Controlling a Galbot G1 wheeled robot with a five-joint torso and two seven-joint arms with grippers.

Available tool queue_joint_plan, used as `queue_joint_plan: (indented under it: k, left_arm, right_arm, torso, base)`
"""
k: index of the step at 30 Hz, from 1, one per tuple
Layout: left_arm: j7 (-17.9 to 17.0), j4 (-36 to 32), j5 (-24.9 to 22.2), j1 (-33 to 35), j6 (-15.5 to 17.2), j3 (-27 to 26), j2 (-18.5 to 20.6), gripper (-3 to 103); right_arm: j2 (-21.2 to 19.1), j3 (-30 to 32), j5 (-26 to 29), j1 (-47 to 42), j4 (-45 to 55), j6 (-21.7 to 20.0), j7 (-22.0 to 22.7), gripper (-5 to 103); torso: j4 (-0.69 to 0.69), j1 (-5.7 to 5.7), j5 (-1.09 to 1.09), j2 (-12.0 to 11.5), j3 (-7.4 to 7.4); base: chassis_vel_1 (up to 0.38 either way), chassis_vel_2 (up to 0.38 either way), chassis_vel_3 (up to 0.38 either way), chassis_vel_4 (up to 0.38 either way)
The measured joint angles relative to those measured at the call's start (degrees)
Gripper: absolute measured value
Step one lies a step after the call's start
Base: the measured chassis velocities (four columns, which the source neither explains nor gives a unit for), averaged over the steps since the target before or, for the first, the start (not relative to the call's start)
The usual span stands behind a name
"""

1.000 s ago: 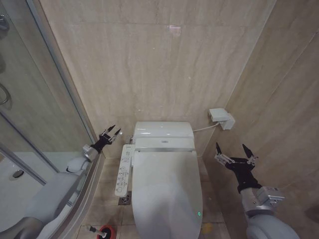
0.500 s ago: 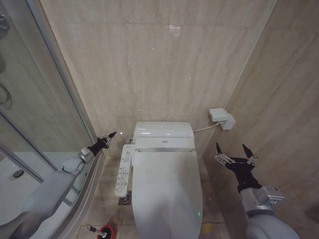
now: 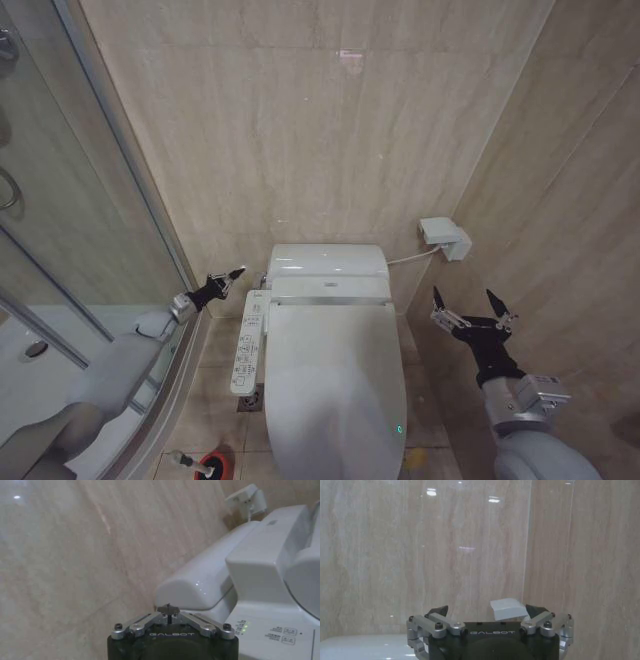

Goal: Open the toilet lid, clean the toilet bowl with a toilet brush, close the toilet lid, and flush.

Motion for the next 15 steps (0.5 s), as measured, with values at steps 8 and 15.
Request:
queue_joint_plan:
  k: [8,15]
  left_arm:
    - [2.7,2.6,1.2,-1.2,-0.4,0.2,-1.4,0]
    - [3.1,3.1,1.1,-1.2,-0.5,-0.2,-1.7,0]
  right_arm:
    - [0.0,0.0,0.0,0.0,0.0,0.0,0.0,100]
    - [0.0,0.0,0.0,0.0,0.0,0.0,0.0,100]
  torso:
    - [0.01,0.00,0.00,0.0,0.00]
    - [0.00,0.00,0.00,0.0,0.00]
  base:
    - [0.000,0.000,0.000,0.000]
    - [0.000,0.000,0.000,0.000]
